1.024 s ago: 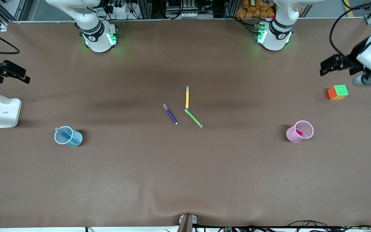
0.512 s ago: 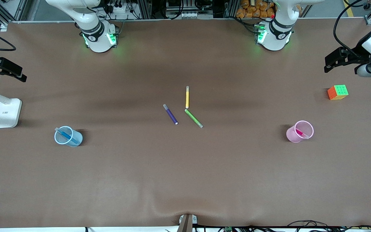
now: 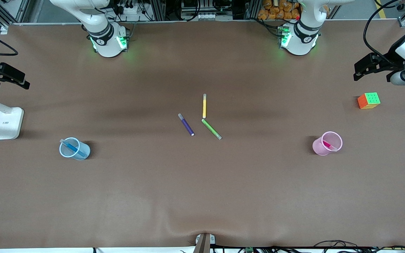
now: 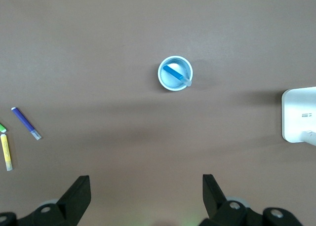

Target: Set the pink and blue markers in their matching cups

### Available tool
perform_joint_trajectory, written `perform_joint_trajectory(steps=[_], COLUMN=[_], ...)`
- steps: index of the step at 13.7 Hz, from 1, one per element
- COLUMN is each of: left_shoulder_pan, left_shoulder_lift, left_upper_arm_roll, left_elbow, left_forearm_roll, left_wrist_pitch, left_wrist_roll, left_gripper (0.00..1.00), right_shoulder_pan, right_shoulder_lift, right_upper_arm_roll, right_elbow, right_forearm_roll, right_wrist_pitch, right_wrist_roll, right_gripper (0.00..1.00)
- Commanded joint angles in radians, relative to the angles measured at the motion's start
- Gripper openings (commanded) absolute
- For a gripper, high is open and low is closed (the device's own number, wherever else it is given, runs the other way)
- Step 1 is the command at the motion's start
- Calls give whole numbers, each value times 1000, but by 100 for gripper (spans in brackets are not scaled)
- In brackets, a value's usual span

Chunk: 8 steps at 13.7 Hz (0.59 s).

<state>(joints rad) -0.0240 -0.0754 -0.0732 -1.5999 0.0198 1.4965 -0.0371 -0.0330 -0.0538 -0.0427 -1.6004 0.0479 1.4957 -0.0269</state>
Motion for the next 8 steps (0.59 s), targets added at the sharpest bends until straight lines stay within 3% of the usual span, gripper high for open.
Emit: perform_joint_trajectory(steps=[1, 8], left_shoulder_pan=[15, 25], left_shoulder_lift=[0, 20], left_upper_arm_roll=[0, -2], left_elbow=[-2, 8], left_forearm_roll=[-14, -11], left_wrist_pitch=[8, 7], left_wrist_roll=[-1, -3], left_gripper=[100, 100], right_shoulder_pan=[-1, 10], right_shoulder_lift=[5, 5], right_upper_arm_roll=[6, 6], right_elbow=[11, -4], right_forearm_roll=[-14, -16], right_wrist_pitch=[-17, -5], right_wrist_roll=[15, 18], right_gripper=[100, 100])
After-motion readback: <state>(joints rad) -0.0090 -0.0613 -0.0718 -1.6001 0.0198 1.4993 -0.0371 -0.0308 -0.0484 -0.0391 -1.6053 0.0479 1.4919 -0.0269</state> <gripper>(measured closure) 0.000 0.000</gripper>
